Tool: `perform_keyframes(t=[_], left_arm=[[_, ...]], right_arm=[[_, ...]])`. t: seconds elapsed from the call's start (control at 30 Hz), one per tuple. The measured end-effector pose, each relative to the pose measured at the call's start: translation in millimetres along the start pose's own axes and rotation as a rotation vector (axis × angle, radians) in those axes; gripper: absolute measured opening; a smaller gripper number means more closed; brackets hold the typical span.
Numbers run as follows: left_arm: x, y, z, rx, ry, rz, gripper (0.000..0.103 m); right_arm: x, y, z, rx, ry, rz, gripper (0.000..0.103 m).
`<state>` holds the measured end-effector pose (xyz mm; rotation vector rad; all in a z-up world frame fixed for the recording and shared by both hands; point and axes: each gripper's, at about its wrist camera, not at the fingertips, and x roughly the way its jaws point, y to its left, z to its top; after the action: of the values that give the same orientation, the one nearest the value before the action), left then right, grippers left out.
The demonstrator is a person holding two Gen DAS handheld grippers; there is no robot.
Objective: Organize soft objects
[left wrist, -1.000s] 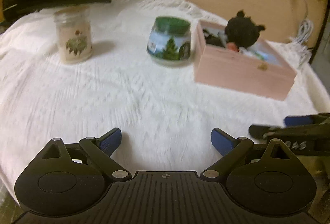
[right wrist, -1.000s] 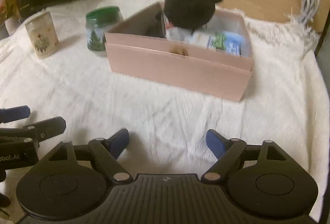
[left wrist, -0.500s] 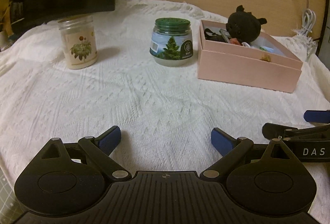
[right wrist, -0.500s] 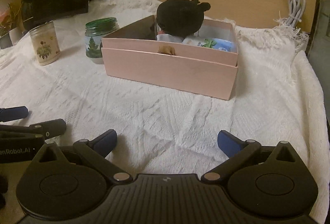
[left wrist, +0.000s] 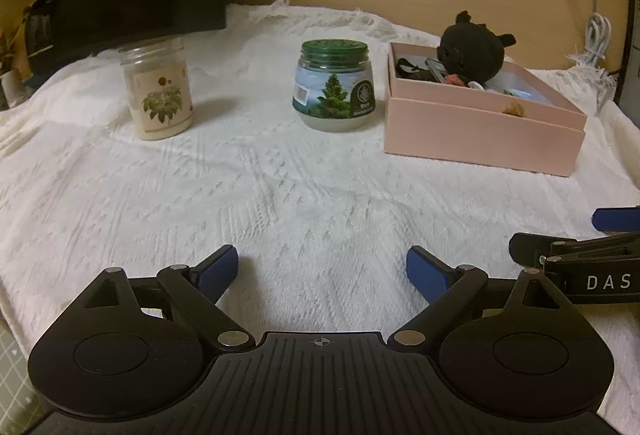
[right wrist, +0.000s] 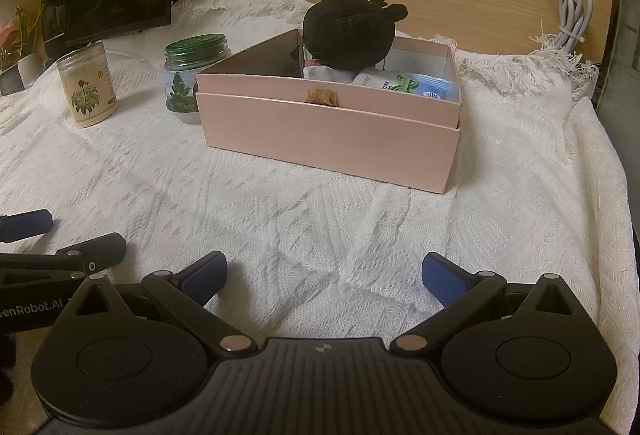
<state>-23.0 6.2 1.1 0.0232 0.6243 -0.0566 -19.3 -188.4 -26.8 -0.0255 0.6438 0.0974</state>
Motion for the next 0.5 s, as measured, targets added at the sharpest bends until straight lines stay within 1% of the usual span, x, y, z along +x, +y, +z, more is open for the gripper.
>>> perform_keyframes(t=[0.23,0.4,0.5], left_arm=[[0.2,0.2,1.7,0.004,0.013,-0.004,0.095],[-0.9,-1.6,1.1,0.015,0.006,-0.014,0.09],[-1.0,-1.6,1.6,0.016,0.007,-0.019,0.09]], right_arm=[[-0.1,0.1,-0.1,0.0,0.0,0.0,0.103],[-0.2,0.0,-0.1,0.0,0.0,0.0,0.103],[0.0,0.0,0.0,0.0,0.0,0.0,0.103]])
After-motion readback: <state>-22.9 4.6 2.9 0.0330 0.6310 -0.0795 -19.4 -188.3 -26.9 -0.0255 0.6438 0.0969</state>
